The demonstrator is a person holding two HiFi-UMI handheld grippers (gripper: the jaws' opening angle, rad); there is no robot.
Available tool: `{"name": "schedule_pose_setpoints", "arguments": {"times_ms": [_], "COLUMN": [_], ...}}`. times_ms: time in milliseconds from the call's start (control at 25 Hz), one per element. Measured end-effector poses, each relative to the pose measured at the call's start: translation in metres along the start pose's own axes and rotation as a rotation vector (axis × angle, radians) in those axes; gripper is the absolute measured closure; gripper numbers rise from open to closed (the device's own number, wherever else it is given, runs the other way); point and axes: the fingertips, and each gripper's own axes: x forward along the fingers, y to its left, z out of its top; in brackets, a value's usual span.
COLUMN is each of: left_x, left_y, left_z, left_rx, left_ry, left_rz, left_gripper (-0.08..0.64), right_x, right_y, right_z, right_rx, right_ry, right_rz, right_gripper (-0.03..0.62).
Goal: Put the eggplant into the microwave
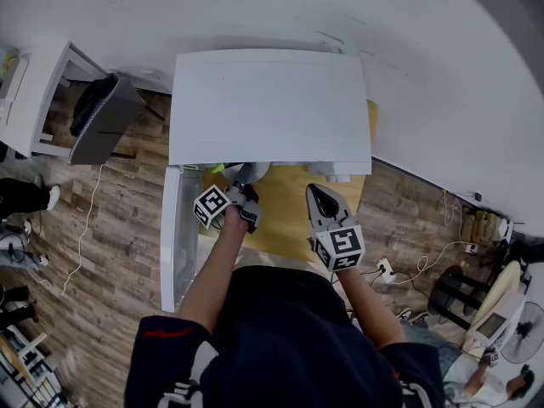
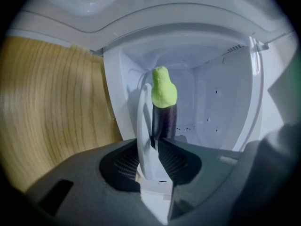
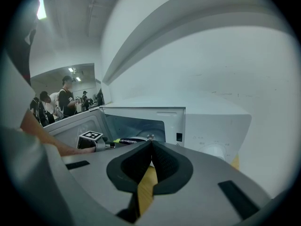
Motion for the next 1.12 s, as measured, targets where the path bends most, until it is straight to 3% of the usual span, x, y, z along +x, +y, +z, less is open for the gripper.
{"name": "schedule_pose_setpoints", "arguments": {"times_ms": [1120], "left_x": [0.007], "left_y": [-0.007], "left_z": [-0.01], "left_rx": [-0.01], "left_ry": [0.067], "left_rz": [-0.052], "left_gripper": [0.314], "right_x": [0.003], "right_y": [-0.002], "right_z": [-0.007], "right_rx": [0.011], "right_ry": [0.021], "right_rz": [-0.003], "right_gripper": [0.58]}}
